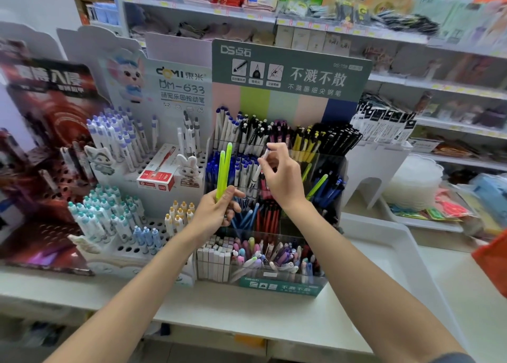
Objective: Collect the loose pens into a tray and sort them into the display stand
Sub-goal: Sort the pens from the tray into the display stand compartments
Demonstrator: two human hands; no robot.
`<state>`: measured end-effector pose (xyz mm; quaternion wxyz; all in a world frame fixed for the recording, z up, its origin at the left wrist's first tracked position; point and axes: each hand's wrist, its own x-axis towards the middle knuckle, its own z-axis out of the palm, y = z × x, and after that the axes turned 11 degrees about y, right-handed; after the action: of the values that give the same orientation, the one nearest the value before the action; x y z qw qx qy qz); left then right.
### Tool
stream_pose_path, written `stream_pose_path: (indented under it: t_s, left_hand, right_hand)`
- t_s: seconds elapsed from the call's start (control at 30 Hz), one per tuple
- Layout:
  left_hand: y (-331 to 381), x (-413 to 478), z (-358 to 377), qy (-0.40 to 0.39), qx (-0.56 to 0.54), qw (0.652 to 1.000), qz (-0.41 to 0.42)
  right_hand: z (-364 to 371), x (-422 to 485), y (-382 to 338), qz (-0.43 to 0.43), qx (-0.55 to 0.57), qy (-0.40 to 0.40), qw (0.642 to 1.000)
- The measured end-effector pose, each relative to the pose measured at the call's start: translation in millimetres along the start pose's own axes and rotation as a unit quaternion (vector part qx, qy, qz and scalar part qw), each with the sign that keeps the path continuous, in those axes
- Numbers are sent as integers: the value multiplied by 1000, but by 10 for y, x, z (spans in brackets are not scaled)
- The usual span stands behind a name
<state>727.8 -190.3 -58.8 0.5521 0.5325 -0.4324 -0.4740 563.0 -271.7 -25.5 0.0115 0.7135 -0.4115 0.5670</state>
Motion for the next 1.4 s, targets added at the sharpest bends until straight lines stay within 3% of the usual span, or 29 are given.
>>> stream_pose_path:
  t_s: [0.3, 0.37, 0.53, 0.63, 0.87, 1.07, 1.23, 1.4]
  left_hand:
    - [21, 4, 41, 0, 14, 1000, -4]
    - [39, -3, 56, 4, 14, 1000, -2]
    - [49, -28, 31, 8, -7, 1000, 1]
    - [26, -28, -6, 11, -6, 1000, 5]
    - [19, -23, 13, 14, -6, 1000, -2]
    - [30, 12, -77, 28, -12, 1000, -3]
    - [32, 0, -126, 31, -17, 999, -4]
    - [2, -17, -126, 27, -15, 999, -9]
  right_hand:
    - [33, 266, 3, -97, -104, 5, 990]
    - [48, 270, -27, -78, -99, -13, 992]
    - [45, 322, -124, 80, -2, -49, 996]
    - [20, 340, -135, 53, -27, -94, 994]
    - [30, 483, -171, 94, -60, -155, 982]
    - [97, 436, -209, 16, -91, -248, 964]
    - [162, 442, -232, -28, -114, -251, 961]
    - [106, 464, -247, 38, -38, -306, 950]
